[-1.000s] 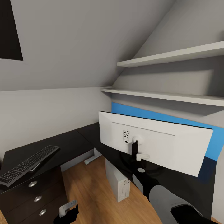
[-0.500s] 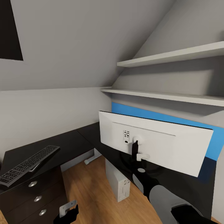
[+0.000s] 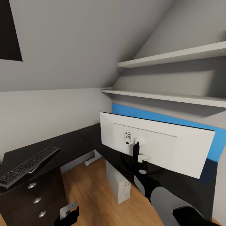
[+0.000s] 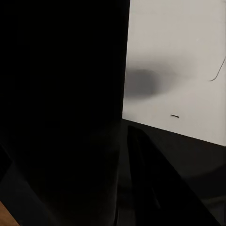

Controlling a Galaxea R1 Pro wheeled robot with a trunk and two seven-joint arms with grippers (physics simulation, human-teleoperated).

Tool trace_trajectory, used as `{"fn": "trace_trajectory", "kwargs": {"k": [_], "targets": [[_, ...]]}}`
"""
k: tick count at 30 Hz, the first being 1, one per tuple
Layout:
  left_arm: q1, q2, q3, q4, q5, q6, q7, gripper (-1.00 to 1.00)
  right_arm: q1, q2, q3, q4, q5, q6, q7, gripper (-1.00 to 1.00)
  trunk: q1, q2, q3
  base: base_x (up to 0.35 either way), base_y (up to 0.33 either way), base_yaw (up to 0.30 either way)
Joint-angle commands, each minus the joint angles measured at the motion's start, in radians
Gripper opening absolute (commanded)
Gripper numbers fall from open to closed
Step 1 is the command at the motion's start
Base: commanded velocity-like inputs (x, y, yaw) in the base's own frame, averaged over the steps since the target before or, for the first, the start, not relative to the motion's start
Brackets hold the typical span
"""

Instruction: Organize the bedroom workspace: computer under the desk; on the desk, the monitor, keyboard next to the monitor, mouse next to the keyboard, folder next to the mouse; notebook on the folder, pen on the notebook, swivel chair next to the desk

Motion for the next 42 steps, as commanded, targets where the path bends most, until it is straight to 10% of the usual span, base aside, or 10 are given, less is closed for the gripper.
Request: {"fn": "trace_trajectory", "kwargs": {"k": [1,42], "targets": [[-0.001,0.000,-0.002,0.000,0.006,-0.004,0.004,1.00,-0.001,-0.001,0.012,0.001,-0.012,-0.006,-0.009,-1.00,0.000,-0.001,-0.001,0.000,-0.155,0.000],[-0.001,0.000,-0.001,0.001,0.006,-0.004,0.004,1.00,-0.001,0.000,0.015,0.000,-0.012,-0.006,-0.006,-1.00,0.000,-0.001,-0.001,-0.031,-0.067,0.000]]}}
